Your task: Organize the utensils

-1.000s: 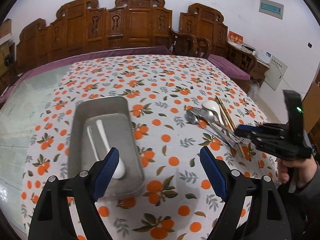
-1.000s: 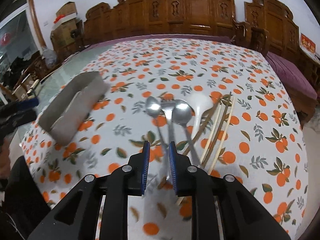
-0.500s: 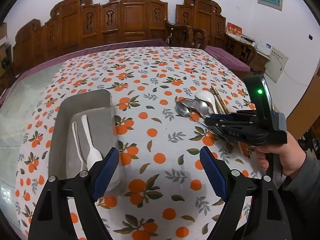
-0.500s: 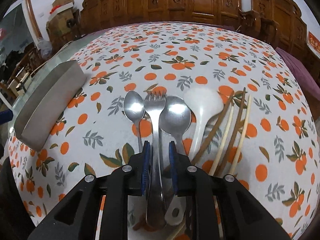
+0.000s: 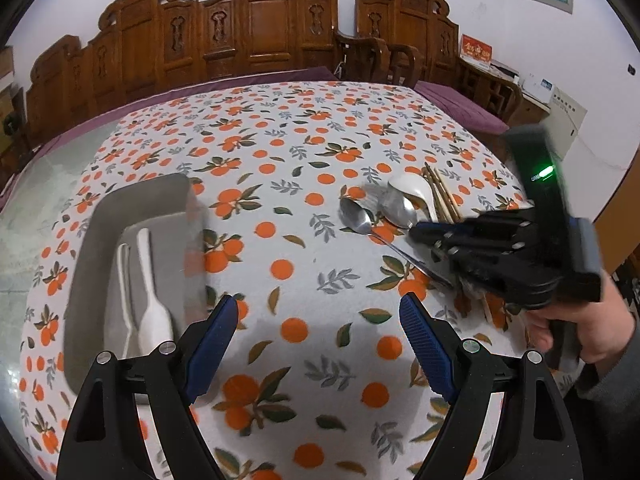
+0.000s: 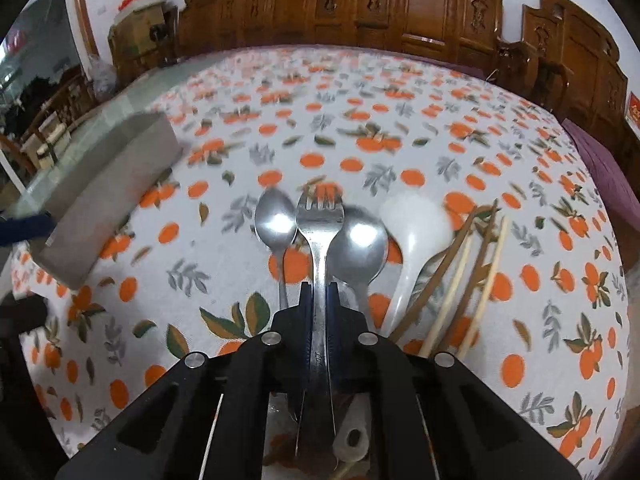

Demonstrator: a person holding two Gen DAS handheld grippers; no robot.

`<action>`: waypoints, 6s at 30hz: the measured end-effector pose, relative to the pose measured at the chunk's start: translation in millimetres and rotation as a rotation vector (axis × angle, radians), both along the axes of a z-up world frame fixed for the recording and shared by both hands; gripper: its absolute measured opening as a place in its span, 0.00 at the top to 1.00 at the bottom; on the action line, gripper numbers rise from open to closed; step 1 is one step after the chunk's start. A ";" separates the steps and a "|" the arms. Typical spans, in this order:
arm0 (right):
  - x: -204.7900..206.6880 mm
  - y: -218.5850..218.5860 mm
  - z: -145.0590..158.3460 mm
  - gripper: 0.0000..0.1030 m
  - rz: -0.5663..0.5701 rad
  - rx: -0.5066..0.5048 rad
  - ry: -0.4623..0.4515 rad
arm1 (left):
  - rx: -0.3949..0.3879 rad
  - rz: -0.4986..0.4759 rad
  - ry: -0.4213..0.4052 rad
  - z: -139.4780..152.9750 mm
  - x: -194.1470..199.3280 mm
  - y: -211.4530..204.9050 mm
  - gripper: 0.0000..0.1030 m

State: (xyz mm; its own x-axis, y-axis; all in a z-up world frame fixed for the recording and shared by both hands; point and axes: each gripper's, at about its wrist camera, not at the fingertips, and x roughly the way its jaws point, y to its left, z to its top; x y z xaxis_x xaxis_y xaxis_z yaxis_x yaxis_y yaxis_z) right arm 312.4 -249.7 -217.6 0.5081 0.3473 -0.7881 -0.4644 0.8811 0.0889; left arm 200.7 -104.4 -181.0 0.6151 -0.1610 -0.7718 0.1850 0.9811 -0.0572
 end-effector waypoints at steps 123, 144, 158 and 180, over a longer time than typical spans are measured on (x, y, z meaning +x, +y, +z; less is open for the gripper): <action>-59.9 153.5 63.4 0.92 0.084 0.117 -0.044 | -0.039 0.117 -0.018 12.5 55.5 172.3 0.96; -40.4 236.2 47.6 0.92 0.128 0.085 0.009 | -0.030 0.194 -0.116 50.9 42.4 233.8 0.63; -14.2 262.2 17.6 0.92 0.089 0.074 0.082 | -0.042 0.221 -0.100 49.2 43.9 248.1 0.62; -24.6 234.7 49.7 0.89 0.114 0.162 0.044 | -0.025 0.196 -0.104 54.2 34.7 219.5 0.62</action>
